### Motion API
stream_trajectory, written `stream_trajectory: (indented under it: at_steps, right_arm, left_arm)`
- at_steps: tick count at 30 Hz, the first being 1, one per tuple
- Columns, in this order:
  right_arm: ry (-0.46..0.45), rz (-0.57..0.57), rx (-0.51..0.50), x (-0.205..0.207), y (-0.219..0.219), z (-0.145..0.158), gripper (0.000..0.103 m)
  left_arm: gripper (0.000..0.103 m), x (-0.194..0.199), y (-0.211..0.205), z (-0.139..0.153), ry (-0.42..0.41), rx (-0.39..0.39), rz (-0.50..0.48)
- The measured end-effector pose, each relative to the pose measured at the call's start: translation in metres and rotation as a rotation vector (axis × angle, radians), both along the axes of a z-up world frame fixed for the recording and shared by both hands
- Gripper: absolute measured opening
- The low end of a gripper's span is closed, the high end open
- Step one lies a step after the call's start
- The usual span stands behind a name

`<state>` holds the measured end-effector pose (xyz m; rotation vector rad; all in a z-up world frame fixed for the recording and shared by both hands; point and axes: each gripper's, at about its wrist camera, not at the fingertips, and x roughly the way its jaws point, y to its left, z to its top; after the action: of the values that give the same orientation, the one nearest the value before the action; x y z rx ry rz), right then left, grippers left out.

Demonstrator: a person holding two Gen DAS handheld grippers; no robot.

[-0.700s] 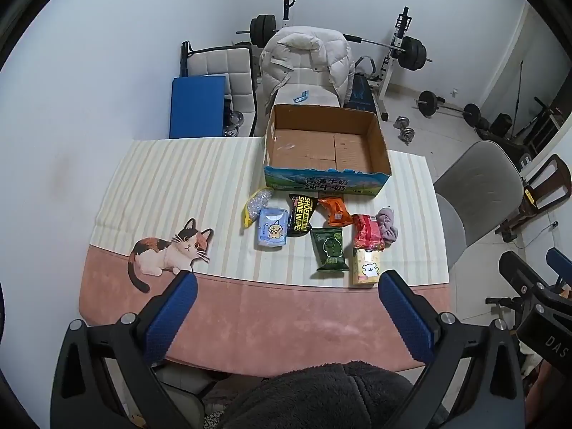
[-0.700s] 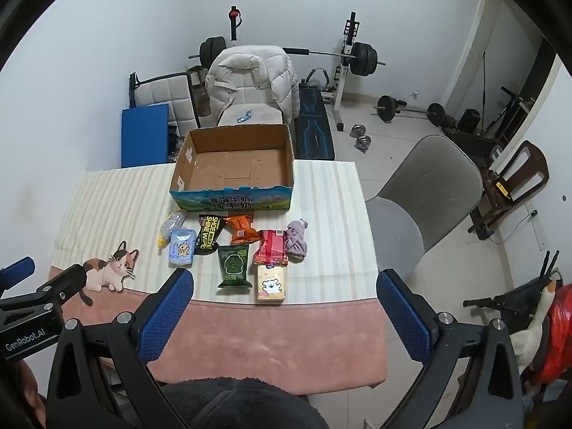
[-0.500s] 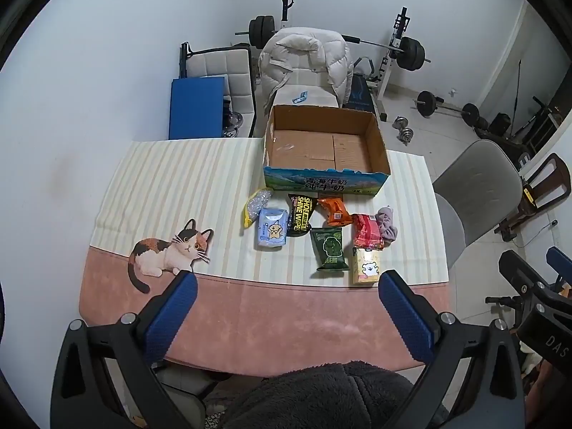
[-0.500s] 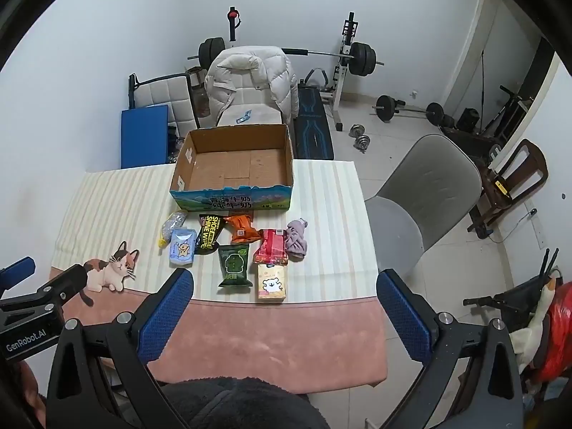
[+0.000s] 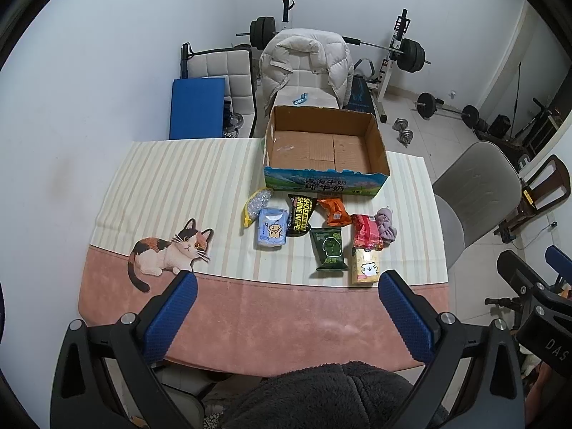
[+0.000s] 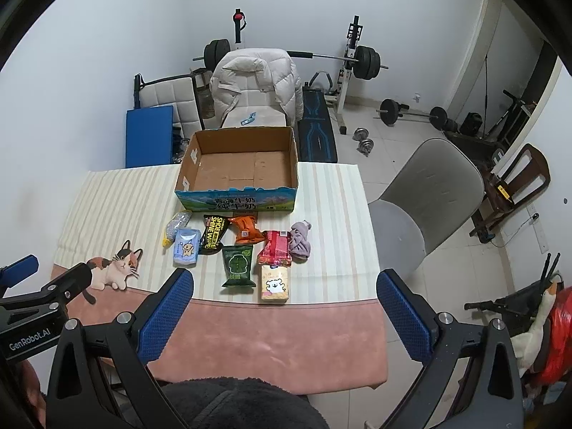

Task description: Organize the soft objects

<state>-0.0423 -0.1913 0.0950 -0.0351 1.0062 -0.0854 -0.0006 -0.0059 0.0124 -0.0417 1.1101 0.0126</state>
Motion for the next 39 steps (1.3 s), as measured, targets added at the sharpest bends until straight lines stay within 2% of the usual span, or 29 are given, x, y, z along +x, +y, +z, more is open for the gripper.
stream_trajectory:
  at_steps: [39]
  right_arm:
    - [0.01,0.003,0.005,-0.002,0.004,-0.001,0.103]
  left_arm:
    - [0.103,-0.003,0.007,-0.008,-0.011,-0.009,0.004]
